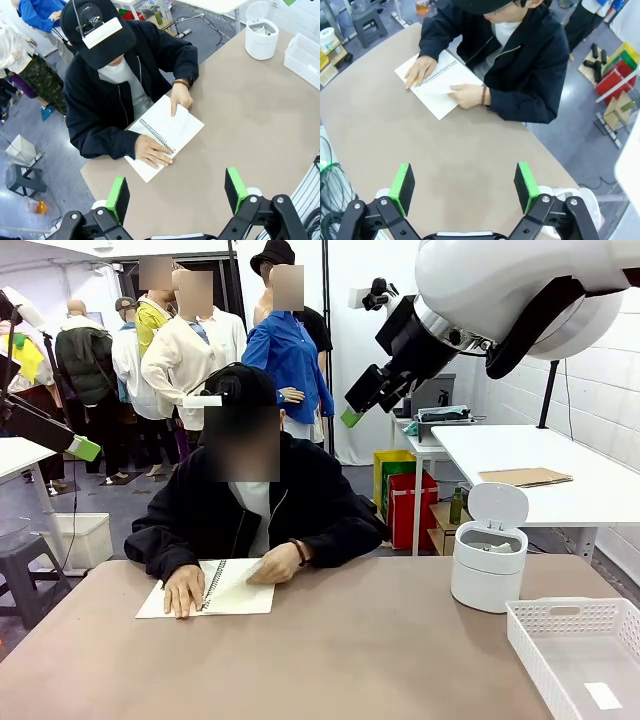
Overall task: Sort the paper based on its condition.
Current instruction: If a person hands you a paper, place it in the Organizing basket , and if it's crumpled, put it in the Trash can.
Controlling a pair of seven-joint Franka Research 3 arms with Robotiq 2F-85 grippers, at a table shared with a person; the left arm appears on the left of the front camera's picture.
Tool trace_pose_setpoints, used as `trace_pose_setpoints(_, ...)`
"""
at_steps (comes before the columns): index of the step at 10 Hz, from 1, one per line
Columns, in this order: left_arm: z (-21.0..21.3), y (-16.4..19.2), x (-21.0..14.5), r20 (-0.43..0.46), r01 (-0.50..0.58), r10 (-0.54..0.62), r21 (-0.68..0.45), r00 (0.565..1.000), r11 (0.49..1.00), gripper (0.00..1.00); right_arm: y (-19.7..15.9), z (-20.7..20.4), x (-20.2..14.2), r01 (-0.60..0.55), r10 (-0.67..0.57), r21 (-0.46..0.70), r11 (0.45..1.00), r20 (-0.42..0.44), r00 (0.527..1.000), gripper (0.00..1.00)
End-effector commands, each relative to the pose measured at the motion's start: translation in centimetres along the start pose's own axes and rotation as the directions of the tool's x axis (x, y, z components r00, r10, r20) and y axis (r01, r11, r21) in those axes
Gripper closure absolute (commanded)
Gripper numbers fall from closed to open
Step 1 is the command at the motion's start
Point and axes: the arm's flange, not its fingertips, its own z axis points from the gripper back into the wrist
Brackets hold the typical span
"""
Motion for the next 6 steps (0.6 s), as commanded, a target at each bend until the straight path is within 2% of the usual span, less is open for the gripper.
trace_pose_setpoints(1, 0.03, 0.08, 0.0, 0.0, -0.002, 0.002, 0.002, 1.0, 1.0, 0.0, -0.04, -0.07, 0.02, 0.0, 0.0, -0.001, 1.0, 0.001, 1.0, 0.0)
trace_pose_setpoints(6, 0.03, 0.08, 0.0, 0.0, -0.002, 0.002, 0.002, 1.0, 1.0, 0.0, -0.04, -0.07, 0.02, 0.0, 0.0, -0.001, 1.0, 0.001, 1.0, 0.0)
